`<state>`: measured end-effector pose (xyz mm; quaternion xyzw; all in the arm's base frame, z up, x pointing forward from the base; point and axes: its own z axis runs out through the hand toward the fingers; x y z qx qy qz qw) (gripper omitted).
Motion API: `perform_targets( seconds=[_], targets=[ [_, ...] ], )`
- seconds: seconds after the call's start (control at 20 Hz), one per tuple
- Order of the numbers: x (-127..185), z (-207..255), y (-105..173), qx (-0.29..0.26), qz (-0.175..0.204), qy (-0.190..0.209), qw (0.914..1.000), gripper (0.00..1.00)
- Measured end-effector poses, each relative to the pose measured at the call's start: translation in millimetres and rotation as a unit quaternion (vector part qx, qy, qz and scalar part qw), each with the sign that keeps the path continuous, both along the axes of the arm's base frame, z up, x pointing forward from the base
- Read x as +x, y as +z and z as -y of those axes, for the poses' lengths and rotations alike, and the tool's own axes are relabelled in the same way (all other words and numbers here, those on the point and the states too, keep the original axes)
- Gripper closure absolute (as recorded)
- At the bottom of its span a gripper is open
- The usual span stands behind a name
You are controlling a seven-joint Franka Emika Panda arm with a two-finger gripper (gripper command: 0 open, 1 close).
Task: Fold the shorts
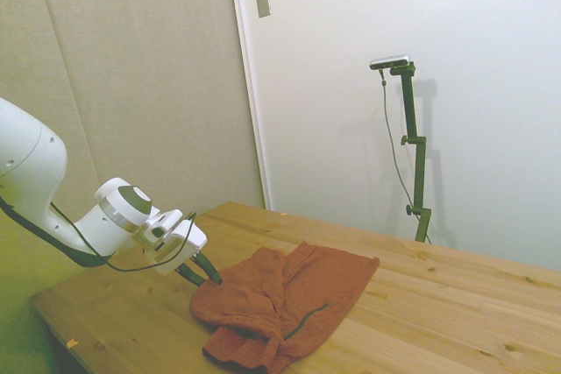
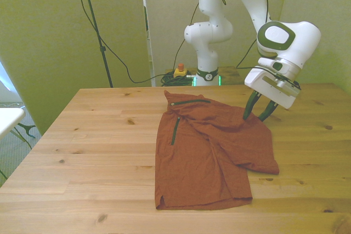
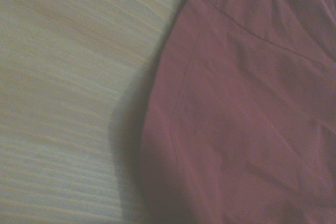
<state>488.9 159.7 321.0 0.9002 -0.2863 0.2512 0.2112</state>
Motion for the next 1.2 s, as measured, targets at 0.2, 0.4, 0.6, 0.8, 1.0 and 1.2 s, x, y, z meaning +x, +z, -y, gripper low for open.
perform_targets(
  seconds=[0.2,0.4,0.6,0.8,1.0,1.2],
  targets=[
    [-1.5,-4.7,-3.2,0.000,-0.002,0.005,1.0000,1.00],
    [-2.5,-7.7,-6.5,0.000,-0.004,0.007,1.0000,1.00],
    [-3.1,-5.8,-10.2,-0.002,-0.007,0.005,1.0000,1.00],
    [-5.2,7.2,-10.0,-0.007,-0.009,-0.007,0.9999,1.00],
    [-10.8,26.5,-7.6,-0.008,-0.010,-0.026,0.9996,1.00],
    [-6.5,61.8,27.7,0.006,0.005,-0.057,0.9984,1.00]
  ],
)
